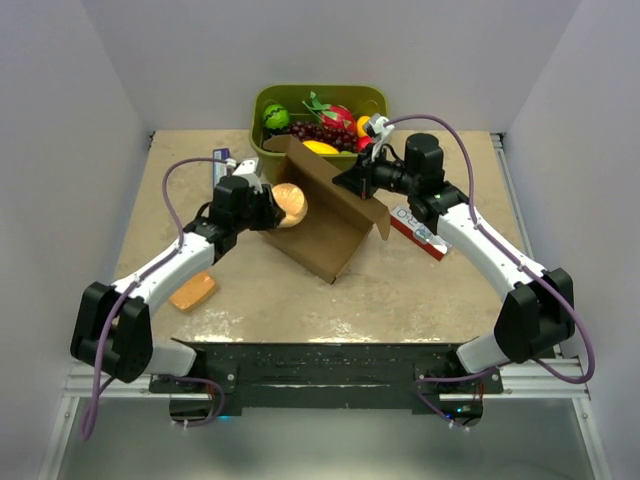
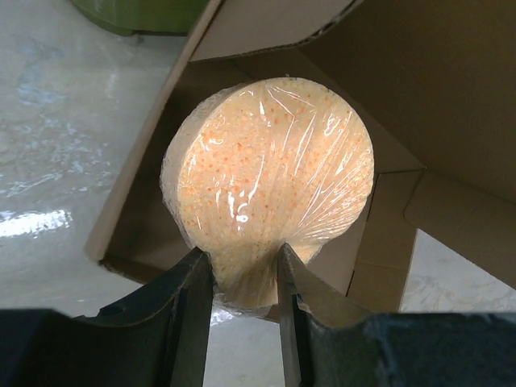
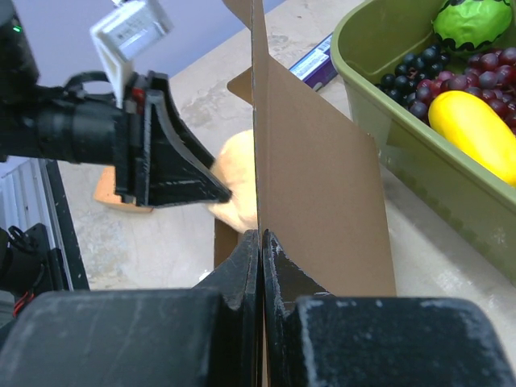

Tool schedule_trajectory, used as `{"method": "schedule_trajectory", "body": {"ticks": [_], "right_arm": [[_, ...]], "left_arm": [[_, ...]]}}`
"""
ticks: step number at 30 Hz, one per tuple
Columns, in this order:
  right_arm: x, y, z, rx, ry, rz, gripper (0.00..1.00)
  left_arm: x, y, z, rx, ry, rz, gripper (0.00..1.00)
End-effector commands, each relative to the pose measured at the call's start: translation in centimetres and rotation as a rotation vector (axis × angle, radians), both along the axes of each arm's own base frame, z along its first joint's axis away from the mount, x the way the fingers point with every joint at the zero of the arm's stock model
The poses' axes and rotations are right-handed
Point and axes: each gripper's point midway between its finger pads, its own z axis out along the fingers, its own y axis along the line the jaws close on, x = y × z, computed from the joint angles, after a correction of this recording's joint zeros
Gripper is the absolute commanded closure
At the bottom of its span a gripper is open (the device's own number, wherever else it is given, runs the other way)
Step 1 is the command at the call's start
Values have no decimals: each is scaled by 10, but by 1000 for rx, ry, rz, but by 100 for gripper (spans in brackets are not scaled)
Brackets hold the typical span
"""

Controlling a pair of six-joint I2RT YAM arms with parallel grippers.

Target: Fold the paper box

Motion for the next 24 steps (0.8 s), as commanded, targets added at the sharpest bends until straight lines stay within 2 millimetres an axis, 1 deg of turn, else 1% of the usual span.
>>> {"method": "schedule_trajectory", "body": {"ticks": [1, 2, 3, 5, 6, 9, 12, 13, 15, 16, 17, 18, 20, 21, 22, 23, 24], "right_arm": [[2, -1, 13, 10, -5, -18, 100], [2, -2, 12, 8, -1, -19, 100], [3, -2, 12, 7, -3, -21, 100], [3, -2, 11, 3, -1, -22, 100], [3, -2, 13, 4, -4, -22, 100], [3, -2, 12, 3, -4, -21, 100], [3, -1, 12, 2, -2, -20, 100], [4, -1, 12, 2, -2, -20, 100], [3, -1, 12, 2, -6, -18, 100], [3, -1, 13, 4, -8, -16, 100], [2, -2, 13, 2, -9, -16, 100], [1, -2, 14, 5, -12, -15, 100], [0, -3, 15, 7, -18, -14, 100], [-2, -4, 18, 11, -25, -15, 100], [-2, -4, 17, 12, -30, -14, 100], [-3, -4, 19, 14, -35, -13, 100], [-4, -4, 19, 16, -35, -13, 100]], "left_arm": [[25, -16, 33, -92, -100, 9, 60], [27, -17, 26, -86, -83, 11, 56], [28, -18, 24, -86, -74, 10, 46], [29, -19, 21, -85, -64, 8, 37], [29, -19, 21, -83, -65, 11, 21], [26, -15, 22, -60, -68, 9, 6], [13, -7, 20, -22, -51, 1, 2], [3, -1, 19, -1, -29, 4, 2], [-8, 15, 12, 65, 2, 38, 1], [-27, 30, 1, 124, 78, 65, 0], [-34, 47, -6, 174, 120, 135, 1], [-57, 64, -24, 235, 228, 169, 0], [-77, 88, -31, 275, 297, 284, 0], [-97, 100, -43, 317, 361, 313, 1], [-103, 110, -40, 312, 362, 375, 1], [-108, 127, -41, 351, 360, 441, 1], [-118, 139, -46, 363, 386, 488, 0]]}}
